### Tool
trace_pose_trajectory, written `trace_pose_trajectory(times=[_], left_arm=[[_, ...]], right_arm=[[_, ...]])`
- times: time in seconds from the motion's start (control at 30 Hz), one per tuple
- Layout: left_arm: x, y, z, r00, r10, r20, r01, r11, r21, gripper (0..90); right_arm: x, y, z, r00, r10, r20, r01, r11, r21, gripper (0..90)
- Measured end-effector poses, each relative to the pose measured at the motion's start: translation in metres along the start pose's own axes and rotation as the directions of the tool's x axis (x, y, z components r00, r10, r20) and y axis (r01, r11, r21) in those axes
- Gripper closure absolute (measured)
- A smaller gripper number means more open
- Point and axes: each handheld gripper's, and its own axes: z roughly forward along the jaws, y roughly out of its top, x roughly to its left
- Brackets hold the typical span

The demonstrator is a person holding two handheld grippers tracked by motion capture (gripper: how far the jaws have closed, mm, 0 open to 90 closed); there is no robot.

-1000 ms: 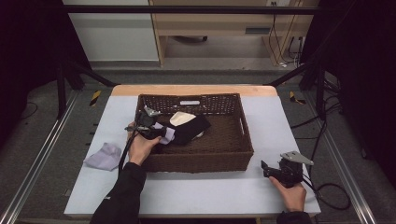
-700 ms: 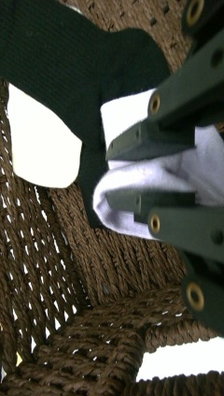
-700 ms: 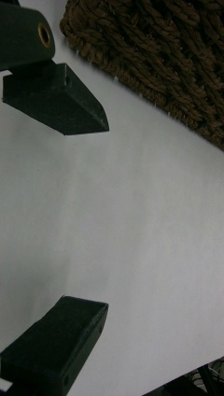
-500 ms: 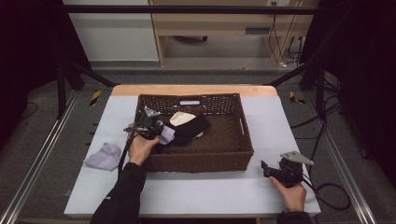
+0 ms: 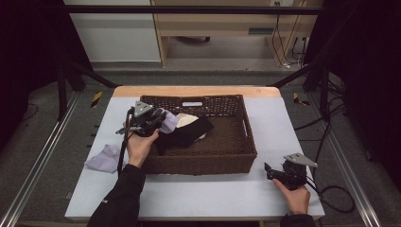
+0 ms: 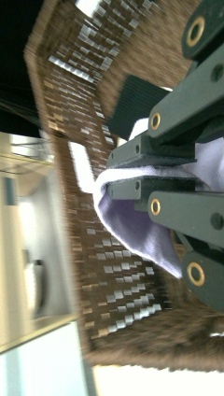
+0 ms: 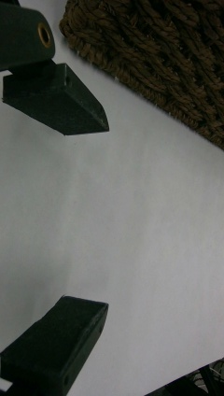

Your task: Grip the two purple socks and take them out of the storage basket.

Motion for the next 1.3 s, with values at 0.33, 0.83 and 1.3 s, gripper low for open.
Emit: trace_pose_trajectory(times=[0.33, 0.83, 1.3], left_arm=[[-0.013, 0.034, -0.038, 0.9989, 0.020, 0.042, -0.014, 0.9908, -0.135, 83.9], [-0.004, 0.051, -0.087, 0.9986, 0.033, 0.040, -0.023, 0.9701, -0.242, 84.1], [0.039, 0.035, -0.132, 0.9990, -0.023, -0.037, 0.012, 0.9603, -0.279, 84.2]], right_arm=[[0.000, 0.000, 0.000, 1.0000, 0.000, 0.000, 0.000, 1.000, 0.000, 12.1], [0.000, 0.000, 0.000, 1.0000, 0.000, 0.000, 0.000, 1.000, 0.000, 12.1], [0.000, 0.000, 0.000, 1.0000, 0.001, 0.002, -0.001, 1.000, 0.004, 12.1]])
